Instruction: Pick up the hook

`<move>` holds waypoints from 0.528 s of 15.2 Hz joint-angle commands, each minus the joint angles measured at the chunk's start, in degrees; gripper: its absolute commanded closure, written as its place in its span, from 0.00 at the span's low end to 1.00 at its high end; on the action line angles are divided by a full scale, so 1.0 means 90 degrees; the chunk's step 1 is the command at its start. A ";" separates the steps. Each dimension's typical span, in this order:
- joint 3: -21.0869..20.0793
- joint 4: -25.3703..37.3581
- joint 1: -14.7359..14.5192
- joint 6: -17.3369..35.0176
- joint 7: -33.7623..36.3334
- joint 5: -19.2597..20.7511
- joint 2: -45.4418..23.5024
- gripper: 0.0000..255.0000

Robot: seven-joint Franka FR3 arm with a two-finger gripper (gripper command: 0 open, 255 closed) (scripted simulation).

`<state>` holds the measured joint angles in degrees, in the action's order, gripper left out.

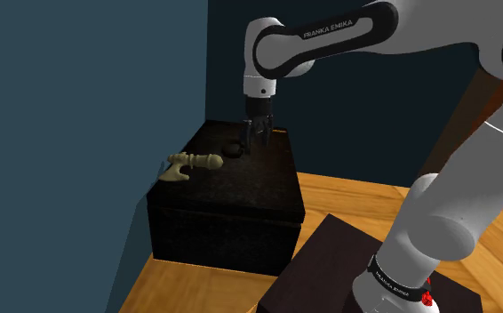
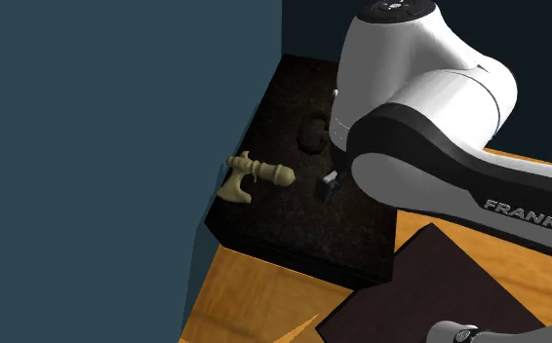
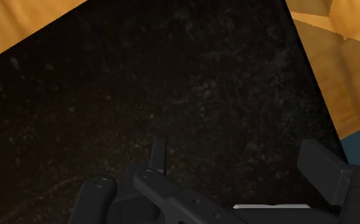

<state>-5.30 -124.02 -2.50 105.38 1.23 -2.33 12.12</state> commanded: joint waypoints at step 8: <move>-0.0160 0.1951 -0.0158 0.0418 -0.0316 0.0036 -0.2150 0.00</move>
<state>-6.55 -108.23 -3.73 108.82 -1.31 -2.02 -5.39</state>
